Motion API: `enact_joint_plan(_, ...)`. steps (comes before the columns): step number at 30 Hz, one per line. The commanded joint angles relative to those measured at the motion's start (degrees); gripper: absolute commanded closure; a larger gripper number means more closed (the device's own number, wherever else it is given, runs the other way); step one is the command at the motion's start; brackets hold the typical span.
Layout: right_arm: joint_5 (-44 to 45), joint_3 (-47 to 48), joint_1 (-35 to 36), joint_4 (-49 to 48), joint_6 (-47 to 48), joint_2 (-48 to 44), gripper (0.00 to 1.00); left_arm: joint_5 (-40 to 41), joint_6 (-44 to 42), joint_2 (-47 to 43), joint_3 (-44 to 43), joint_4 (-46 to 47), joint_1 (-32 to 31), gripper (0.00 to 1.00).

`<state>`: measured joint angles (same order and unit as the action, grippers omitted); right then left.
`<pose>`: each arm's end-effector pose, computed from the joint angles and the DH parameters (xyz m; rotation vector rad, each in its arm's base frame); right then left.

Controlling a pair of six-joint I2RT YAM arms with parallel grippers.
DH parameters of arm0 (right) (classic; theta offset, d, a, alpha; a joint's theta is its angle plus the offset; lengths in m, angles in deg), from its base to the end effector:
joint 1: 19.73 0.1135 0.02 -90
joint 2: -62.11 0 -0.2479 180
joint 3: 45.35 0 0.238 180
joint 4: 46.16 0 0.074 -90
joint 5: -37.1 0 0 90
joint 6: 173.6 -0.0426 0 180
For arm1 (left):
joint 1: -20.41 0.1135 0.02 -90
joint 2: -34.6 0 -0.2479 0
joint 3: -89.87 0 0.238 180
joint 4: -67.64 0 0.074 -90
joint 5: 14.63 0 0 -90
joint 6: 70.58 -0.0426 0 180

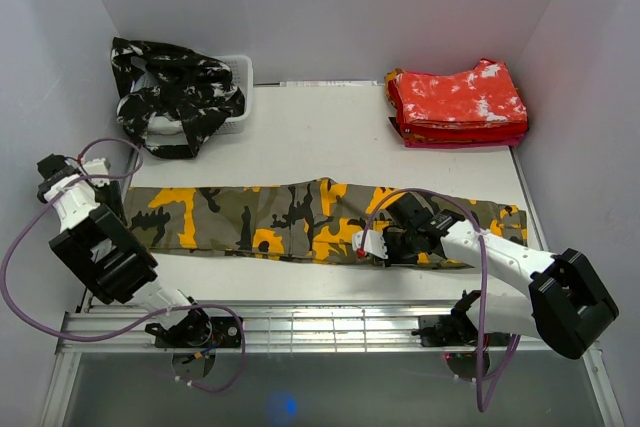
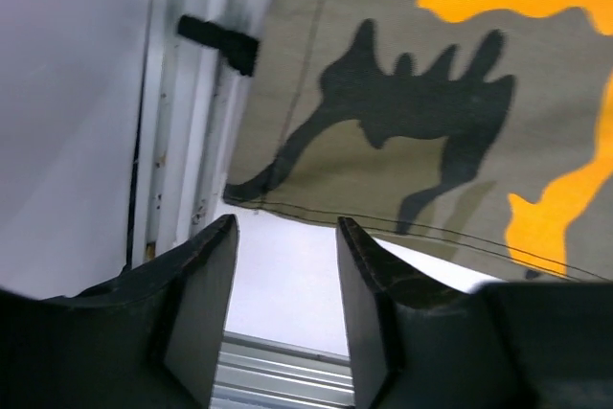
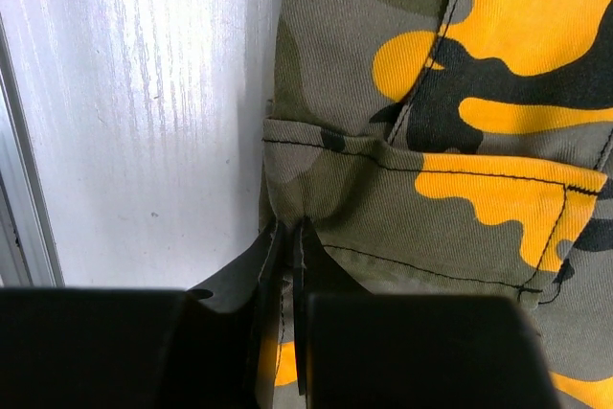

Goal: Fold and stack the trousers
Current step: Fold the trousers

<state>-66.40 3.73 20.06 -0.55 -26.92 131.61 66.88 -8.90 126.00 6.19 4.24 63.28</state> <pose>0.1497 0.1376 0.1572 -2.0480 1.7384 0.2307 0.2238 0.1991 0.2195 -0.3188 2.7686 0.1015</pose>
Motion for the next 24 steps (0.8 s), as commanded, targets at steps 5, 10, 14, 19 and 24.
enact_joint_plan(5,1.72,1.29,-0.42,3.45,-1.4,1.78,0.92,2.96,5.89,4.49,2.37,3.7,6.78,0.39)
enact_joint_plan(10,1.81,1.99,-0.42,4.24,-1.4,2.4,0.92,-0.29,8.27,7.74,3.95,5.64,7.75,0.39)
enact_joint_plan(14,2.16,2.35,-0.42,4.76,-1.4,2.4,0.92,-5.12,9.77,8.62,5.53,7.66,7.75,0.39)
enact_joint_plan(19,2.42,2.0,-0.42,5.29,-1.23,2.05,0.92,-7.33,12.22,9.5,7.81,10.12,7.75,0.42)
enact_joint_plan(24,2.6,1.73,-0.5,5.73,-0.96,1.52,0.92,-8.3,14.78,9.42,8.87,13.28,7.93,0.53)
